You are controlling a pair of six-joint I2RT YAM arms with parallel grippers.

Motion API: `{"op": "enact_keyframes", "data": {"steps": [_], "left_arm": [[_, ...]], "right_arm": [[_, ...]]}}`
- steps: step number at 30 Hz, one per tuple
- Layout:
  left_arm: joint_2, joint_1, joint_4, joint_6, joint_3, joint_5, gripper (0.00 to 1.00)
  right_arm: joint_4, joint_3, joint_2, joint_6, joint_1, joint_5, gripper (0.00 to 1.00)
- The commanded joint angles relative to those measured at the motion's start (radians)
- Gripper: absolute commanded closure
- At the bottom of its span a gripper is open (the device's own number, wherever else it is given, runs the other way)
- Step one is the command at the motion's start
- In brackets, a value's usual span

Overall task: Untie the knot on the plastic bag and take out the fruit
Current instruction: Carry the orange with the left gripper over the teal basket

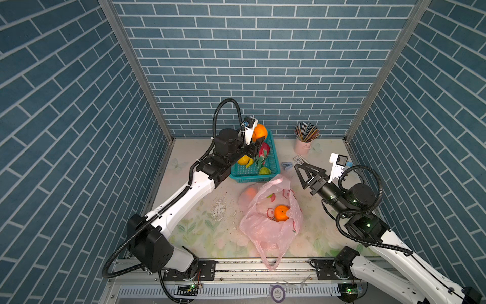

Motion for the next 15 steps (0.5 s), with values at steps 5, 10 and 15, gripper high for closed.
{"op": "enact_keyframes", "data": {"steps": [5,10,15], "left_arm": [[0.127,0.045,-0.206,-0.056,0.138,-0.058,0.53],[0.237,0.070,-0.319,-0.103,0.220,-0.020,0.53],[0.341,0.091,-0.404,-0.127,0.274,0.035,0.53]], "right_arm": [[0.010,0.007,0.024,0.014,0.004,0.004,0.15],[0.003,0.027,0.051,0.021,0.004,-0.003,0.15],[0.003,0.041,0.082,0.041,0.004,-0.012,0.16]]}}
